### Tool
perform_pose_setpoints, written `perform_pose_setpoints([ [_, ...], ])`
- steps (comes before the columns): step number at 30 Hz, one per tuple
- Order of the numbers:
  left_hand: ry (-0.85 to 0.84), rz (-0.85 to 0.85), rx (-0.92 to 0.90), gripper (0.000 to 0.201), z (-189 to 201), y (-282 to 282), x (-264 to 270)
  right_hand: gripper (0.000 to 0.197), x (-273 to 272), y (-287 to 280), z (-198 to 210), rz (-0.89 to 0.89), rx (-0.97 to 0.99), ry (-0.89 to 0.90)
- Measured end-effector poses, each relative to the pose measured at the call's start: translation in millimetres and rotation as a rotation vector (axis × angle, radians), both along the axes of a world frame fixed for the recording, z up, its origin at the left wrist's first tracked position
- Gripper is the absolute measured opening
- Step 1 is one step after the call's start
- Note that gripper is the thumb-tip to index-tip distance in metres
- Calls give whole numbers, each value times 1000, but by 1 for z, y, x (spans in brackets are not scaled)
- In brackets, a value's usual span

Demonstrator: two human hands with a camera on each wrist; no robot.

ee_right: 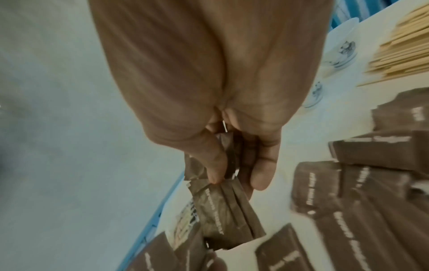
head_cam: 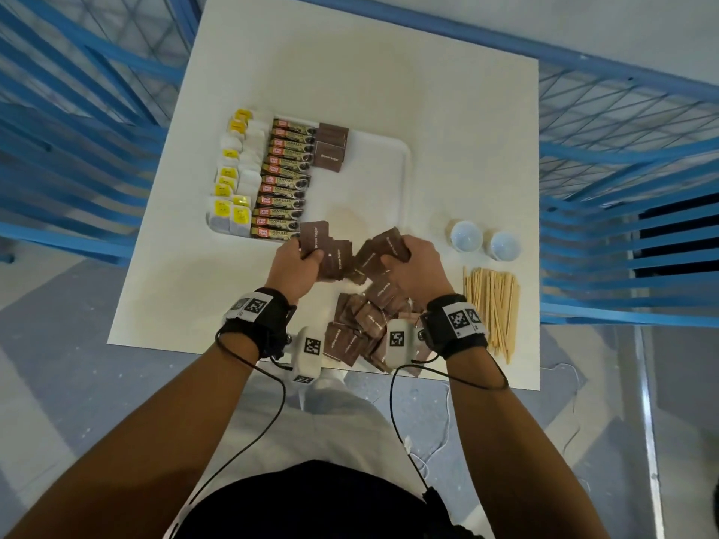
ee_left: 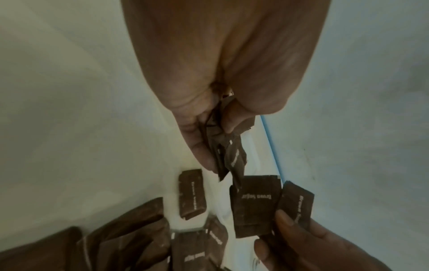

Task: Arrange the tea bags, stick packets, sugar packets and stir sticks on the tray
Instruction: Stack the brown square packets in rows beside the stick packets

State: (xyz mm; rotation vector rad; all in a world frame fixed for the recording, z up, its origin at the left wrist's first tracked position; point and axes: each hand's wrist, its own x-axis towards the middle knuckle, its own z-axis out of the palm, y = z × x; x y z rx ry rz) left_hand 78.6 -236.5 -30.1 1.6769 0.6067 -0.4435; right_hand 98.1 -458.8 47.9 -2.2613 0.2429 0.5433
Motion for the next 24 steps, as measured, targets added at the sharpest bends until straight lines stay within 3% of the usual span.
perform_pose_setpoints([
  [2, 8, 18, -88, 41, -23, 6, 8, 12, 6, 5, 8, -49, 73, -1],
  [4, -5, 32, -147, 29, 0, 4, 14, 8, 11, 11, 16, -118, 157, 6],
  [7, 22, 89, -249, 31, 52, 2, 19, 9, 18, 23, 27, -183, 228, -15],
  [12, 70, 118, -410, 37, 70, 18, 35, 18, 32, 48, 31, -279, 305, -102],
  [17, 120, 32, -630, 30, 84, 39, 56, 19, 46, 80, 29, -207, 261, -83],
  [20, 88, -62, -585, 21, 86, 54, 68, 22, 56, 98, 26, -201, 241, -62],
  [24, 32, -74, -478, 30, 73, 71, 82, 25, 65, 117, 21, -241, 294, -64],
])
